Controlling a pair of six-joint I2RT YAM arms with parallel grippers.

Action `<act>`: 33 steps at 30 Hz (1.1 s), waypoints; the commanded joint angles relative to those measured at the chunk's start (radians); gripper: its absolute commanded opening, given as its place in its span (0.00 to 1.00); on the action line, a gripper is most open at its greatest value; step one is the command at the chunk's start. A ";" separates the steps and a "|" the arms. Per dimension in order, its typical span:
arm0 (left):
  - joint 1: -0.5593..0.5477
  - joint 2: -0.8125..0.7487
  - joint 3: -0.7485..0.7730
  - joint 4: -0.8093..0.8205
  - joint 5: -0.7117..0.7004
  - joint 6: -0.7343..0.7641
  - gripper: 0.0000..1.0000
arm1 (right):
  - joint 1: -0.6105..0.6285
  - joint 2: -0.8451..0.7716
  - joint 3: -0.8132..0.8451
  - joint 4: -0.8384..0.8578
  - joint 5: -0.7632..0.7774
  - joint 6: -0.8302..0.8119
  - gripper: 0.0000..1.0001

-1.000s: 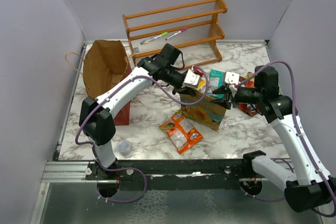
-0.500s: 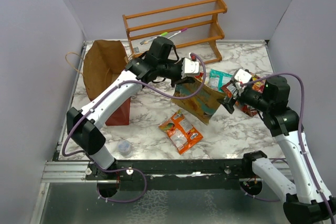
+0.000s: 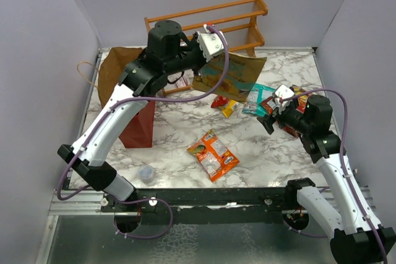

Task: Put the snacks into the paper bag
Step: Place the snack in the paper bag.

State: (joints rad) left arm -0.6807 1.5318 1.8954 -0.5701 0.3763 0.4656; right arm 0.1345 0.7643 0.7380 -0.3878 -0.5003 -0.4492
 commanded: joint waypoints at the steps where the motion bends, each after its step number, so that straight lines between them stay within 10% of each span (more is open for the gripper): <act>1: 0.001 -0.059 0.095 0.066 -0.190 -0.110 0.00 | -0.004 0.001 -0.017 0.061 0.008 -0.002 0.96; 21: 0.252 -0.046 0.456 0.084 -0.221 -0.397 0.00 | -0.004 0.032 -0.038 0.064 -0.034 -0.007 0.95; 33: 0.373 -0.078 0.421 0.123 -0.528 -0.239 0.00 | -0.004 0.038 -0.039 0.058 -0.058 -0.008 0.95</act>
State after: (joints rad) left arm -0.3325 1.4887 2.3257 -0.5316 0.0021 0.1535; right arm 0.1345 0.8009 0.6998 -0.3504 -0.5262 -0.4561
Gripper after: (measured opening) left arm 0.015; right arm 0.954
